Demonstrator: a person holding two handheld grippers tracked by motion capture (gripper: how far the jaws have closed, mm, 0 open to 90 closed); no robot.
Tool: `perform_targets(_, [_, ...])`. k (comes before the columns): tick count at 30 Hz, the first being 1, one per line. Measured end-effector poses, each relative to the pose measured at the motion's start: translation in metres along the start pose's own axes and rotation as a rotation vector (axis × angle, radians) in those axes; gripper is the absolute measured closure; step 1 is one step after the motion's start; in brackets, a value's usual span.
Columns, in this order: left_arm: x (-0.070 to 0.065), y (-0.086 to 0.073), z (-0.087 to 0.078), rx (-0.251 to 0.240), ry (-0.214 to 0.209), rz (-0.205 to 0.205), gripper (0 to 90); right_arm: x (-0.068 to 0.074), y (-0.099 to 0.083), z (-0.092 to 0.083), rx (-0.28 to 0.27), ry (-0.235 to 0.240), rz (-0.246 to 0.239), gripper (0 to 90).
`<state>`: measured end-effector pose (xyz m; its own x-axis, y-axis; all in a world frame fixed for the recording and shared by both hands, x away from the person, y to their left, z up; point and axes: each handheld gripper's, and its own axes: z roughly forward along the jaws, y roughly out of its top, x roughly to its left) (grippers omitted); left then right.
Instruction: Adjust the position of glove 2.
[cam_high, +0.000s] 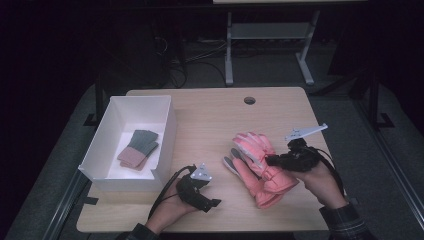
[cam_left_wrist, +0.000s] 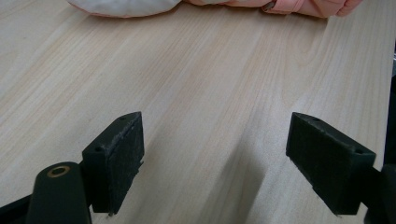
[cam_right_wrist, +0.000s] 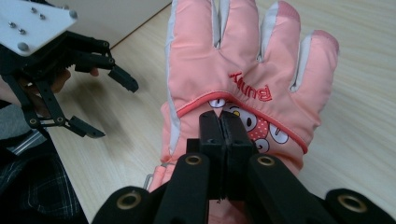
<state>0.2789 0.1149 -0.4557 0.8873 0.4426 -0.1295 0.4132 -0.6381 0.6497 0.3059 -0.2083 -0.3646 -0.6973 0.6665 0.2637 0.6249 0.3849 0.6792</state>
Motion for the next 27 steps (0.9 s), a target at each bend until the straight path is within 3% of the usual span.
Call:
perform_targets(6, [0.0, 0.0, 0.0, 0.007, -0.002, 0.007, 18.9, 0.007, 0.0, 0.016, 0.039, 0.011, -0.002, 89.0])
perform_targets(18, [-0.001, 0.0, 0.001, 0.014, -0.003, 0.016, 18.9, 0.011, -0.004, 0.044, 0.102, -0.024, -0.017, 88.5])
perform_targets(22, [-0.001, 0.0, 0.001, 0.014, -0.004, 0.017, 18.9, 0.011, -0.004, 0.051, 0.118, -0.02, -0.032, 84.6])
perform_targets(23, [-0.001, 0.0, 0.001, 0.015, -0.005, 0.017, 18.9, 0.012, -0.004, 0.048, 0.102, -0.018, -0.038, 75.8])
perform_targets(27, [0.0, 0.0, 0.0, 0.014, 0.002, 0.016, 19.2, 0.01, -0.004, 0.039, 0.058, -0.015, -0.054, 68.0])
